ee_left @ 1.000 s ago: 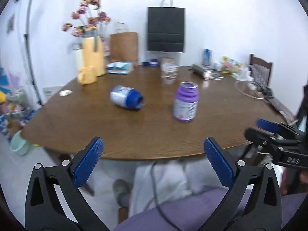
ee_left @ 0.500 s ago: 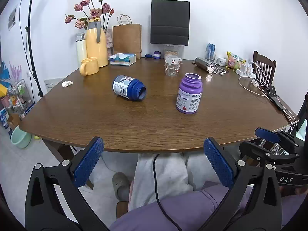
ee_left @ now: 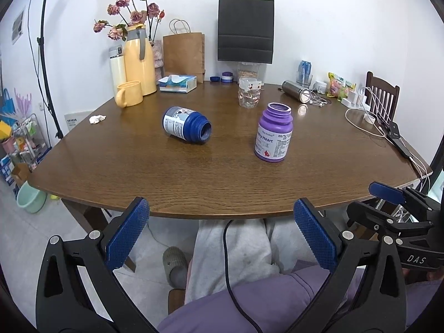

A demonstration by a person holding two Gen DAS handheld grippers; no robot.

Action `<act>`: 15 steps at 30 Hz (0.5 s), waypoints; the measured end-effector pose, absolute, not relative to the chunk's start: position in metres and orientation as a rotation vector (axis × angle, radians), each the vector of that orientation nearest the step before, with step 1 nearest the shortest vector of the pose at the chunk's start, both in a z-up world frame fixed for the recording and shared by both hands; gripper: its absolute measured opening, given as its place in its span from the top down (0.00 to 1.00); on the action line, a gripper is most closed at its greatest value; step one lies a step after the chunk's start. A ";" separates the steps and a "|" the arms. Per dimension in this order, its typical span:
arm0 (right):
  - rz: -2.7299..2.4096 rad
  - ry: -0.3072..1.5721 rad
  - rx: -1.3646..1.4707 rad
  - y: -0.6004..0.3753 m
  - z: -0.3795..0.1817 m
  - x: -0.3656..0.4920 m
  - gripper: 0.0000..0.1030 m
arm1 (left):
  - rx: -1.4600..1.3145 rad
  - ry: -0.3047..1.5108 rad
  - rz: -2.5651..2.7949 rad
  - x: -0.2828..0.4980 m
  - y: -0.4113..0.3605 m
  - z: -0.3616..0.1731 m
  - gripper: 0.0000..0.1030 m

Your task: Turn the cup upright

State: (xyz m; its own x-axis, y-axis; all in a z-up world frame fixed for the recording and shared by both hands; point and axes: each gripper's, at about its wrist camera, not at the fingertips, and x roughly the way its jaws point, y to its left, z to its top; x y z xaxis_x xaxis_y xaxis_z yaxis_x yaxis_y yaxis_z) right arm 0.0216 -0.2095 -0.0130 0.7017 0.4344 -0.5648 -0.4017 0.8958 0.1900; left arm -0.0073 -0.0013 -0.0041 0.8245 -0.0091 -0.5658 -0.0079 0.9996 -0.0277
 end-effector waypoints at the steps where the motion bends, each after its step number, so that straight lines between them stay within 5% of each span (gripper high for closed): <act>1: 0.466 0.643 0.052 -0.209 -0.013 0.021 0.18 | -0.028 0.602 -0.002 -0.006 -0.001 -0.004 0.00; 15: 0.470 0.645 0.050 -0.209 -0.015 0.021 0.18 | -0.023 0.619 -0.020 -0.005 -0.002 -0.006 0.00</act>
State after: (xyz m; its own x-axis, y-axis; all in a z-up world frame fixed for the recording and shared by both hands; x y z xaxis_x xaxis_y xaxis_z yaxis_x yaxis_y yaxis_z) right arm 0.0208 -0.2091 -0.0154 0.6977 0.4372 -0.5675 -0.4064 0.8939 0.1890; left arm -0.0046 -0.0021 -0.0057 0.8141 -0.0255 -0.5802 0.0116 0.9995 -0.0277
